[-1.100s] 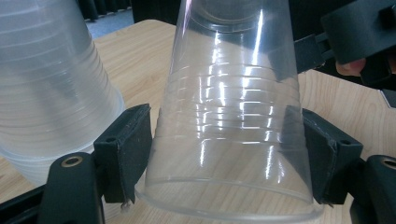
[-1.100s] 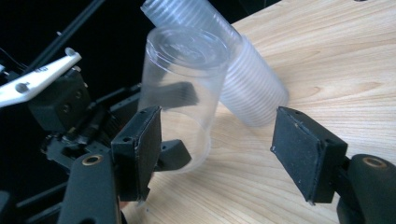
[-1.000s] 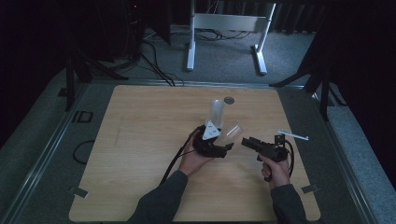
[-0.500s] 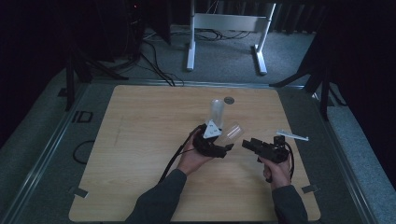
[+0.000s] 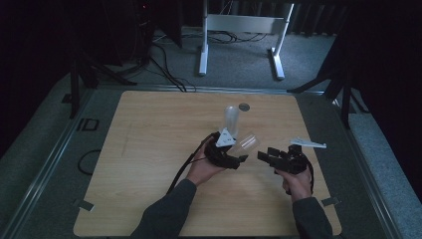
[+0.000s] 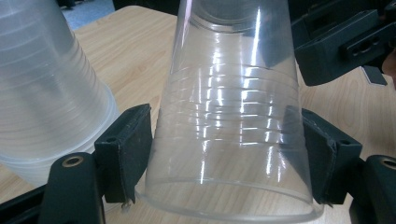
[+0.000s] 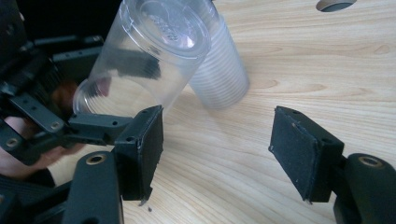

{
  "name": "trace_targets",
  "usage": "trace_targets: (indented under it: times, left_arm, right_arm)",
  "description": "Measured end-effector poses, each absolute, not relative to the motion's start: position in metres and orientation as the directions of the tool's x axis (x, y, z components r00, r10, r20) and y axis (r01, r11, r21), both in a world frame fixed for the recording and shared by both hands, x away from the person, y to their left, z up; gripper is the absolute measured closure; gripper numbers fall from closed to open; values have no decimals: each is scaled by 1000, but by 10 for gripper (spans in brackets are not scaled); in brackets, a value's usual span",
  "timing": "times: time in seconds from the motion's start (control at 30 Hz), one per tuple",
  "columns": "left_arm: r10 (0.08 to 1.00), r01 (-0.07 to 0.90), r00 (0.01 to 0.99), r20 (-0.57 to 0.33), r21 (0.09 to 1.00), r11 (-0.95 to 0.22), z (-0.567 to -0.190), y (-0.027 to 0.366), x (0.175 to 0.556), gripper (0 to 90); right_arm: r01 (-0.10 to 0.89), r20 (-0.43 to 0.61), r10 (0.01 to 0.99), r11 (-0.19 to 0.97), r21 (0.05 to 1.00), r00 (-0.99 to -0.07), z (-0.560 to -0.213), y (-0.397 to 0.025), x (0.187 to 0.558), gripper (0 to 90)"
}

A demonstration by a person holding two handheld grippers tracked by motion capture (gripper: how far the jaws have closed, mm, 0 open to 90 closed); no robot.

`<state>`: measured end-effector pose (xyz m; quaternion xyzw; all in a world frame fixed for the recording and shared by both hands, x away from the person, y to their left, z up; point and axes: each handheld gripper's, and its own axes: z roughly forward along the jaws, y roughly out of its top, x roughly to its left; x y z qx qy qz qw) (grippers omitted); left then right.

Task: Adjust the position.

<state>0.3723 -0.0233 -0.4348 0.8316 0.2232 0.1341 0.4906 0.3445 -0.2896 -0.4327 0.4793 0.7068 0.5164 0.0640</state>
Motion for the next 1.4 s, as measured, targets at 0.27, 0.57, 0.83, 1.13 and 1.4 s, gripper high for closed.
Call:
trace_targets:
  times: [0.27,0.57,0.83,1.13,1.4]
  left_arm:
    - [478,233,878,4,869,-436,-435,-23,371,262]
    - [466,221,884,17,864,-452,-436,-22,369,263]
    - [457,223,889,13,861,-458,-438,-19,370,264]
    - [443,212,896,26,853,-478,-438,-14,369,265]
    - [436,206,899,35,846,-492,-440,-13,367,266]
  right_arm:
    - [599,336,756,91,796,-561,-430,-289,346,362]
    - [571,250,757,191,798,-603,-428,-288,347,353]
    - [548,221,736,235,803,-640,-425,-288,348,318]
    - [529,160,714,329,782,-682,-421,-284,352,278]
    - [502,69,693,445,742,-717,-414,-277,356,311]
